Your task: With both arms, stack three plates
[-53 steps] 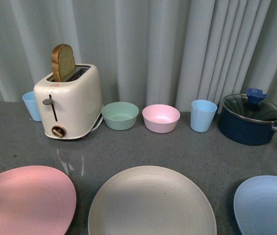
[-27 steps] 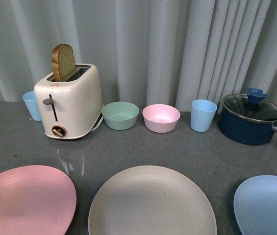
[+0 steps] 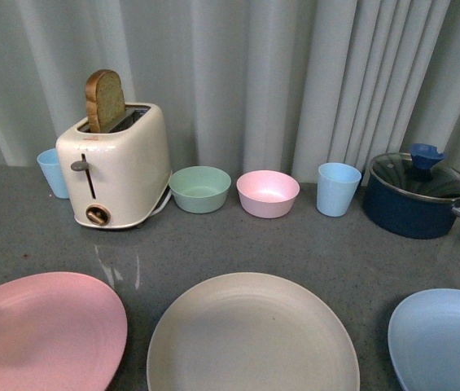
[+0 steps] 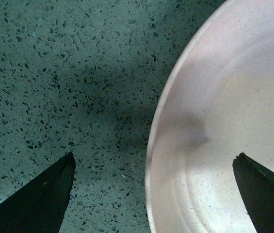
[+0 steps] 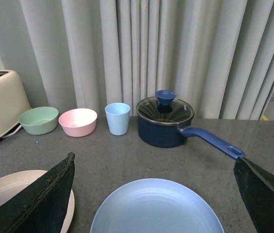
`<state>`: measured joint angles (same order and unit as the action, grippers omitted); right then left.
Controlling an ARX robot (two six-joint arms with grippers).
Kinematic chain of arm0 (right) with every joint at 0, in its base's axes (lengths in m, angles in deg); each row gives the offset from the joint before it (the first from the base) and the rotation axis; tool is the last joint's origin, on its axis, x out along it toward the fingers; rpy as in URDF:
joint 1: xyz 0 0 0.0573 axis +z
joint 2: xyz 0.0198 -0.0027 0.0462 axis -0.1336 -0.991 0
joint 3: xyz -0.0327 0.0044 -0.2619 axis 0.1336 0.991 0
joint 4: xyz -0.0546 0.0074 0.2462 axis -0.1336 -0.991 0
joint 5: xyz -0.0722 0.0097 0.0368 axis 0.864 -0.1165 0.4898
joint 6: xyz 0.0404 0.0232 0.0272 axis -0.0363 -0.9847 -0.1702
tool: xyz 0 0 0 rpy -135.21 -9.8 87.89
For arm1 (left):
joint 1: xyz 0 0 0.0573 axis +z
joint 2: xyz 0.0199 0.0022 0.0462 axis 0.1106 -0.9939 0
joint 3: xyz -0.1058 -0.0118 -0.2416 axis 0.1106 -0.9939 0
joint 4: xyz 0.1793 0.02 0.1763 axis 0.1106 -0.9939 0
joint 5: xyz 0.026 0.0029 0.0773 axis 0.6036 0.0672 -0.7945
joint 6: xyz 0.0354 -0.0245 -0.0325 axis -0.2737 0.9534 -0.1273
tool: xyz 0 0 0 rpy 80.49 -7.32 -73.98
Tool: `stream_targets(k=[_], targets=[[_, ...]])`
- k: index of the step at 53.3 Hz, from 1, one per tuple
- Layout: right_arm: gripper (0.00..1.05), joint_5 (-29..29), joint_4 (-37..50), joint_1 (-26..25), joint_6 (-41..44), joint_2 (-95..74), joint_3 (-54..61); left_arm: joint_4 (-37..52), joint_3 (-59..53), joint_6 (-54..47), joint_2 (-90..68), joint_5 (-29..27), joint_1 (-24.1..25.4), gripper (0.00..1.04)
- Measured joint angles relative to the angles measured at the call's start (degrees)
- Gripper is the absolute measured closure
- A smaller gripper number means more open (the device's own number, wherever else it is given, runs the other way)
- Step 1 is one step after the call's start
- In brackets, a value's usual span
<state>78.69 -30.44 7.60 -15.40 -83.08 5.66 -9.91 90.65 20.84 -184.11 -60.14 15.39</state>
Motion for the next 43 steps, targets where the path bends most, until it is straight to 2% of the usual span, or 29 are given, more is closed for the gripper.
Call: stream_targets(k=[16,32,39,43], targets=[[0.07,0.0,0.0,0.0,0.0,0.0,0.0,-3.8,1.3,0.5,-0.8,1.7,0.1,0.07],[0.07,0.0,0.0,0.0,0.0,0.0,0.0,-3.5,1.4,0.4,-1.5,2.4,0.1,0.07],[0.07,0.0,0.0,0.0,0.0,0.0,0.0,-2.3,1.2,0.3,-1.6,0.9,-0.5,0.07],[0.07,0.0,0.0,0.0,0.0,0.0,0.0,-1.5,1.2,0.4,-2.0,-0.2,-0.9,0.17]])
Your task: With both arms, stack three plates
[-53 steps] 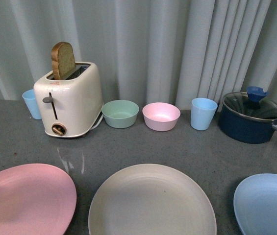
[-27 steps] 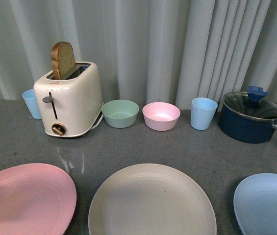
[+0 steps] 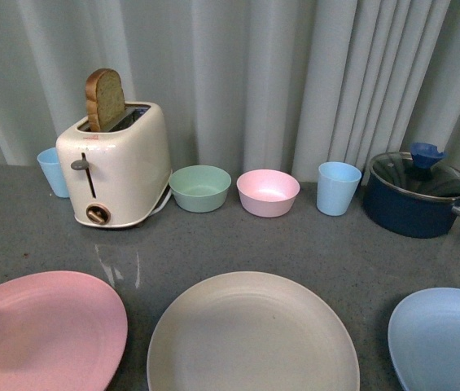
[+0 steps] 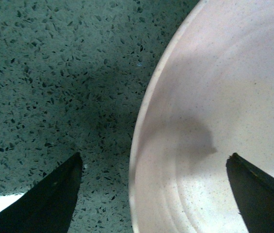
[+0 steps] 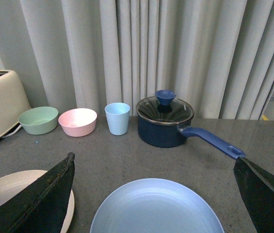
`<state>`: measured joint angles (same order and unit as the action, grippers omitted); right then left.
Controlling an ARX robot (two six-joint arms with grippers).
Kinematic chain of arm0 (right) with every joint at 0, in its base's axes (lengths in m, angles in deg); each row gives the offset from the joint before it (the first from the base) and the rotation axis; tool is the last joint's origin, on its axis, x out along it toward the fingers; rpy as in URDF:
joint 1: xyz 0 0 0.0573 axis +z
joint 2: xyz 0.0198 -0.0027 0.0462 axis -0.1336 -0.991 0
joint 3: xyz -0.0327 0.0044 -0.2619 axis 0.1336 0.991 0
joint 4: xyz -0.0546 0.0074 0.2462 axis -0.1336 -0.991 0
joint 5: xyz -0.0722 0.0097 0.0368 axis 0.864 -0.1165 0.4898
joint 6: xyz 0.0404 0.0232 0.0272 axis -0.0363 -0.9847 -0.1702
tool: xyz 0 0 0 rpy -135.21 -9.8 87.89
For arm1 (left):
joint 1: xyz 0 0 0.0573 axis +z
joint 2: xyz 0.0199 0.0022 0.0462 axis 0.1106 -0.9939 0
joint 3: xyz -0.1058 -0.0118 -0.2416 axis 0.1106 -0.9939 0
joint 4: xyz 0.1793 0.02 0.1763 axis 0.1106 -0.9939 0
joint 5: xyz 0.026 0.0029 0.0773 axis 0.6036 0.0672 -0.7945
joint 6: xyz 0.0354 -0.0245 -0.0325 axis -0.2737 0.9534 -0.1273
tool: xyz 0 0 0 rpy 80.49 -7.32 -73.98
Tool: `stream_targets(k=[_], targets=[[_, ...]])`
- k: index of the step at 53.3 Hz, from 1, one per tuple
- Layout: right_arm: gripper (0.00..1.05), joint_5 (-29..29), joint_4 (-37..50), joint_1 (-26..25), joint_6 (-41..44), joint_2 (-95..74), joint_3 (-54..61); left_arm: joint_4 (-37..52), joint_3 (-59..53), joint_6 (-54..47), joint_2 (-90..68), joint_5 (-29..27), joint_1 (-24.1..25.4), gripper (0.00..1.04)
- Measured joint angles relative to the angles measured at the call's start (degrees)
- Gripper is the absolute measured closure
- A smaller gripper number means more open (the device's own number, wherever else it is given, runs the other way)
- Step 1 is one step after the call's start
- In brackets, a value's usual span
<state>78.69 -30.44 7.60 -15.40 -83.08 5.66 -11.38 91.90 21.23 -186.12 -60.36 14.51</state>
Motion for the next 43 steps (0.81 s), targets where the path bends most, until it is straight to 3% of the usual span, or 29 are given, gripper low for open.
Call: stream_targets(k=[11,26,33,43], targets=[[0.07,0.0,0.0,0.0,0.0,0.0,0.0,0.4,0.0,-0.6,-0.8,-2.5,-0.4,0.49],[0.07,0.0,0.0,0.0,0.0,0.0,0.0,-2.2,0.5,0.3,-0.8,1.2,0.4,0.90],[0.07,0.0,0.0,0.0,0.0,0.0,0.0,-4.3,1.6,1.5,-0.5,4.5,1.5,1.00],[0.07,0.0,0.0,0.0,0.0,0.0,0.0,-6.9,3.4,3.3,-0.3,6.2,3.8,1.00]])
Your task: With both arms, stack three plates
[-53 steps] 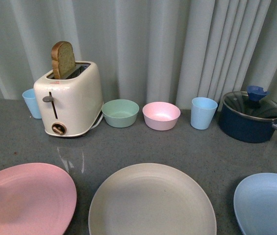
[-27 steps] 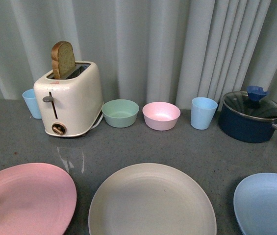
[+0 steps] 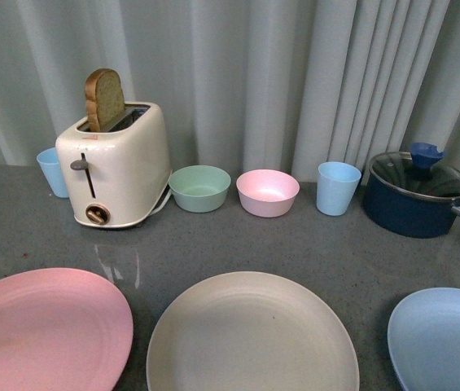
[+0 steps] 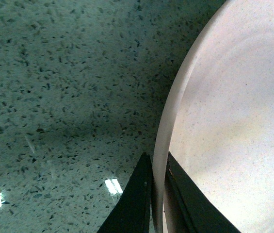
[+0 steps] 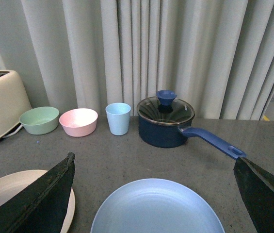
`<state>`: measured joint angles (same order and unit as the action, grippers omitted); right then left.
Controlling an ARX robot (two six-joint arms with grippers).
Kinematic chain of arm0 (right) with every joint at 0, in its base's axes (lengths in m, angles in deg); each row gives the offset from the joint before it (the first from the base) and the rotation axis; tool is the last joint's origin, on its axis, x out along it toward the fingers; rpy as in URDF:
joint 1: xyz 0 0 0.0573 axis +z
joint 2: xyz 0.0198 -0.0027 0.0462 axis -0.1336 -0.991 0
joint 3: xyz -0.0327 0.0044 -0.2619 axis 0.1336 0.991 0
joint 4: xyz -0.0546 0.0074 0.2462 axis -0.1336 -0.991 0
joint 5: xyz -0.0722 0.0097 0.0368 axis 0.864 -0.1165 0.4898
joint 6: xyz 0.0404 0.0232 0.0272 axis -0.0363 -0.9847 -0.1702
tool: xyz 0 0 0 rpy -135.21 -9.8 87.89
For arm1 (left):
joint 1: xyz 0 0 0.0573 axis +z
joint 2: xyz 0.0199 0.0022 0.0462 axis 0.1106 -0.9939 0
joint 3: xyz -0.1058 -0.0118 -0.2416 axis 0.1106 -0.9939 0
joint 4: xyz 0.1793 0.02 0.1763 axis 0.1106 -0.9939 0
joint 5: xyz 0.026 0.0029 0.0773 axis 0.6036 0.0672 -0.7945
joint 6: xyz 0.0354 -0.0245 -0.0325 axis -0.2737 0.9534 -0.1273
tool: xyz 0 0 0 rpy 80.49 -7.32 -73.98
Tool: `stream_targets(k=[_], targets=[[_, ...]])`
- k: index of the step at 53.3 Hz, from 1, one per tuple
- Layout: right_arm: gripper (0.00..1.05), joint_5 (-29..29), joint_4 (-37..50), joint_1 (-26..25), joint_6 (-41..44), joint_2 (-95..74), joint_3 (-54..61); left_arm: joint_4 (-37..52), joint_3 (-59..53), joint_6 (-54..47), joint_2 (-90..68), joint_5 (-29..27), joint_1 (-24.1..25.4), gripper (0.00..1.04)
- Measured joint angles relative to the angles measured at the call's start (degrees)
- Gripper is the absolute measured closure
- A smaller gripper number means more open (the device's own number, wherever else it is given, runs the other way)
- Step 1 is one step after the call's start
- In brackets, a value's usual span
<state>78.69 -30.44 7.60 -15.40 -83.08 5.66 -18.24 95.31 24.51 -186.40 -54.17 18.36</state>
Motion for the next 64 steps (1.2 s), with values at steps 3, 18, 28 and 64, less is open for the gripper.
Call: stream_targets(k=[3,18,28,64], targets=[[0.07,0.0,0.0,0.0,0.0,0.0,0.0,-1.4,1.0,0.6,0.0,0.7,0.8,1.00],[0.07,0.0,0.0,0.0,0.0,0.0,0.0,-6.3,6.8,6.1,3.3,5.3,4.5,1.01],[0.07,0.0,0.0,0.0,0.0,0.0,0.0,-7.8,7.0,8.8,9.3,10.5,3.5,1.01],[0.07,0.0,0.0,0.0,0.0,0.0,0.0,-4.3,0.4,16.8,17.8,-5.2,-25.0,1.01]])
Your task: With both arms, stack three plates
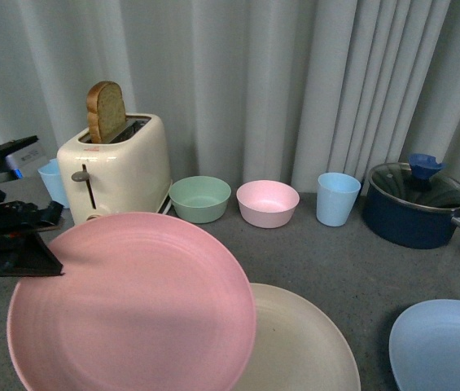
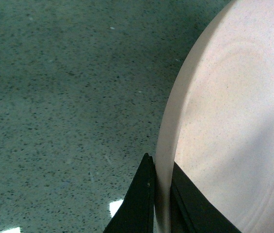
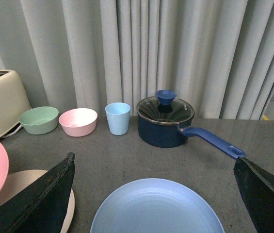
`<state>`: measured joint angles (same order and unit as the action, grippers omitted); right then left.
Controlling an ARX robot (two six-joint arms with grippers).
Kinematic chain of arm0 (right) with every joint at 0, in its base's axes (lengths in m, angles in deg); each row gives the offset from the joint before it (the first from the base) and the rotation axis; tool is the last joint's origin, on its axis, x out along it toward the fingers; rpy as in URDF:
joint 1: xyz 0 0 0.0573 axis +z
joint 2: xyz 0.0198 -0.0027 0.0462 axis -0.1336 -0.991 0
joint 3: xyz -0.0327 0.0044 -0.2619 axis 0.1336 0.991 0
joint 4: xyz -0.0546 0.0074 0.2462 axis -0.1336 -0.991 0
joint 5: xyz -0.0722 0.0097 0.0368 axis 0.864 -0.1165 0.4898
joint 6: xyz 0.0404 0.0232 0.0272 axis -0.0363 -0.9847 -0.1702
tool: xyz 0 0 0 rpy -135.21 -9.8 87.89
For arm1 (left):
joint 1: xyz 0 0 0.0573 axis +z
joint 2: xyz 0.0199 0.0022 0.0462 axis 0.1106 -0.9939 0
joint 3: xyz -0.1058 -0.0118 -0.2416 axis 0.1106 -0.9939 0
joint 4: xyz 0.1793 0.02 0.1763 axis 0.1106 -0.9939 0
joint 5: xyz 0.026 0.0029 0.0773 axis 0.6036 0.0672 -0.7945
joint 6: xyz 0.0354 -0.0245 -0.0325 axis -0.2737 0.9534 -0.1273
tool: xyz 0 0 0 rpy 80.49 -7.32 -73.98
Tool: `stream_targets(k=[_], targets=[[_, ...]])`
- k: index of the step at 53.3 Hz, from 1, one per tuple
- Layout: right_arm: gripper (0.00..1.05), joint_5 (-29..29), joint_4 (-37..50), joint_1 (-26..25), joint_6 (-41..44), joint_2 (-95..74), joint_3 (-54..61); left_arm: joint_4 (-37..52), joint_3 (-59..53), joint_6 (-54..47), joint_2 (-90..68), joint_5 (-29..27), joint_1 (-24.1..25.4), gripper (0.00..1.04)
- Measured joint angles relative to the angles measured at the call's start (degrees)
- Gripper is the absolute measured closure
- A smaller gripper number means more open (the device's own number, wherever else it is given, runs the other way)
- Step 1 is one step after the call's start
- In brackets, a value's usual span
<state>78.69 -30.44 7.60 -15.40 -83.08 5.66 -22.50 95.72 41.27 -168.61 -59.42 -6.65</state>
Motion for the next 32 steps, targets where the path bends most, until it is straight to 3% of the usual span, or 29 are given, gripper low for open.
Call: stream_targets(k=[9,32], targets=[[0.07,0.0,0.0,0.0,0.0,0.0,0.0,0.0,0.1,3.6,-0.5,-4.5,-6.3,1.01],[0.07,0.0,0.0,0.0,0.0,0.0,0.0,0.4,2.1,10.6,-4.6,-11.0,-12.3,1.01]])
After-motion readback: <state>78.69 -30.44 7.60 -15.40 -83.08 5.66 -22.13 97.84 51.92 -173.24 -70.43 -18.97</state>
